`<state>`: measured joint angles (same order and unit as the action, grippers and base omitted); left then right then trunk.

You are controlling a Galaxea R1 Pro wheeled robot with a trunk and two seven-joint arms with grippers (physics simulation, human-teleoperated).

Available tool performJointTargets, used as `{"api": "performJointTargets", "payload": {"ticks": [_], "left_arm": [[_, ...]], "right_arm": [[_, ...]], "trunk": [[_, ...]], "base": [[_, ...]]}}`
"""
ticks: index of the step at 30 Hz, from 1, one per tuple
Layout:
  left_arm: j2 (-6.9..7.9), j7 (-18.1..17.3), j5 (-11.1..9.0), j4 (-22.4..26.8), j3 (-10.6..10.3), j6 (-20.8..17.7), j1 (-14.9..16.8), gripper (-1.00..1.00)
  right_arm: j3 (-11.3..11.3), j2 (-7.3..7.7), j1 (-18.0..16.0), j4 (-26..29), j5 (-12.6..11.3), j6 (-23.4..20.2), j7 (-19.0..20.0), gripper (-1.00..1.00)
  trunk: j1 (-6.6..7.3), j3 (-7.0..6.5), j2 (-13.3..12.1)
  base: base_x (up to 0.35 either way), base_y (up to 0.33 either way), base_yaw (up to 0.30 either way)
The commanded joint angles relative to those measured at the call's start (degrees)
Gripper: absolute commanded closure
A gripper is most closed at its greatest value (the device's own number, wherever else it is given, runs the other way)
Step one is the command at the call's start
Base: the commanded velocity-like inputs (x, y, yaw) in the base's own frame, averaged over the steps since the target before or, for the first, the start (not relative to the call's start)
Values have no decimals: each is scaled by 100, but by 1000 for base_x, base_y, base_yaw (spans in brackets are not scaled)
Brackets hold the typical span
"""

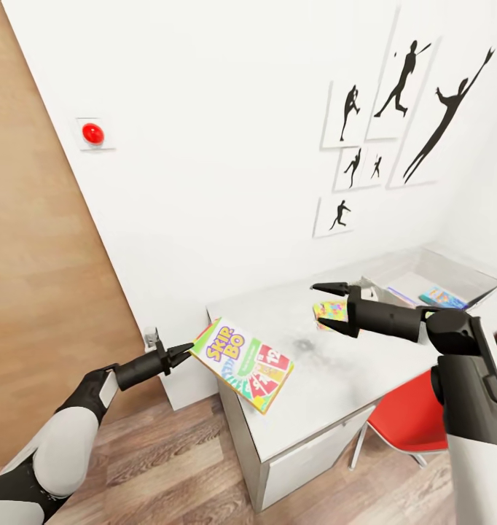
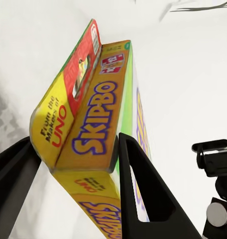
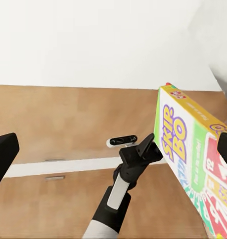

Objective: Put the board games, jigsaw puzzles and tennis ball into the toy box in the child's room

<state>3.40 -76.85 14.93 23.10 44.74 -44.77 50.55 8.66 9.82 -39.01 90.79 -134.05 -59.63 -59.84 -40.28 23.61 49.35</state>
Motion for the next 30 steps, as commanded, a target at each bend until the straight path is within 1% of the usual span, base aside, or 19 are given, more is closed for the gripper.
{"api": "performJointTargets", "payload": {"ticks": [1, 7, 10, 18, 25, 30], "left_arm": [[5, -41, 62, 2, 40, -58, 8, 100], [20, -49, 62, 2, 27, -60, 8, 100], [17, -50, 64, 0, 5, -60, 8, 100], [-2, -50, 71, -6, -10, -58, 8, 100], [11, -50, 71, -6, -17, -58, 8, 100], [10, -48, 71, -7, -18, -60, 8, 100]], "right_arm": [[-57, -6, -5, 1, -43, -37, -57, -100], [-395, -14, 3, 1, -37, -37, -59, -100], [-469, -15, 1, 5, -35, -37, -57, -100], [-488, -12, -1, 7, -34, -37, -51, -100], [-404, 23, 0, 8, -34, -37, -19, -100], [-346, 43, 6, 9, -36, -37, 99, -100]], "trunk": [[22, -12, -36], [153, -119, -277], [219, -173, -397], [395, -317, -718], [549, -443, -999], [659, -532, -1199]], "base": [[0, 0, 0], [0, 0, 0], [0, 0, 0], [0, 0, 0], [0, 0, 0], [0, 0, 0]]}}
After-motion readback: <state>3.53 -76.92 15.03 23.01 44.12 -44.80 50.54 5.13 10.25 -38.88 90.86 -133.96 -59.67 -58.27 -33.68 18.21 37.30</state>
